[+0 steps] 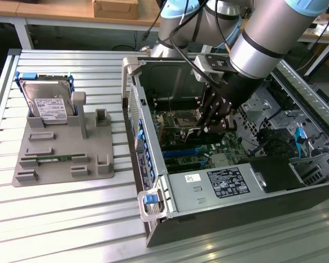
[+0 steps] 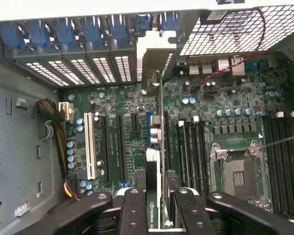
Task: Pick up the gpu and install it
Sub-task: 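Insert the gpu into the slot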
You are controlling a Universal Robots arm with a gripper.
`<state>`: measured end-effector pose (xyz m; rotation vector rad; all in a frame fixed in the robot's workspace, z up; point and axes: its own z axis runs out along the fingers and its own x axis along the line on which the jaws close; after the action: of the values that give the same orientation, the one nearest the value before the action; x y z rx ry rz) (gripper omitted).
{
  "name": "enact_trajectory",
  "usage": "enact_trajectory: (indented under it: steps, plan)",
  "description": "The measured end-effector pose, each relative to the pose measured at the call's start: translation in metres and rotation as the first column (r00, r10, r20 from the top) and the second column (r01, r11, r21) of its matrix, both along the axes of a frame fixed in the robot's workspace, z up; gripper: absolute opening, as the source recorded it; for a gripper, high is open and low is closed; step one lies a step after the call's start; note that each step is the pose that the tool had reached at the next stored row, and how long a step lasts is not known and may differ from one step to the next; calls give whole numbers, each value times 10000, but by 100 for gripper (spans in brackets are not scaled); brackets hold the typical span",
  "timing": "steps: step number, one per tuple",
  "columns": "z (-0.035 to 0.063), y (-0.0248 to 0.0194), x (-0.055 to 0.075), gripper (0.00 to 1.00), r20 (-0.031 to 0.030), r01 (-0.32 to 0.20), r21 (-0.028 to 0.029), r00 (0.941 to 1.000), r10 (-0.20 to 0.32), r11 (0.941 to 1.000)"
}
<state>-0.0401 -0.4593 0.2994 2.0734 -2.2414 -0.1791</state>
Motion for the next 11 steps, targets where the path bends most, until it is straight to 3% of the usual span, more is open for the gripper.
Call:
enact_trajectory:
  steps: [11]
  plan:
    - [-142, -41, -95, 27, -3, -44, -1, 10000, 44, 10000]
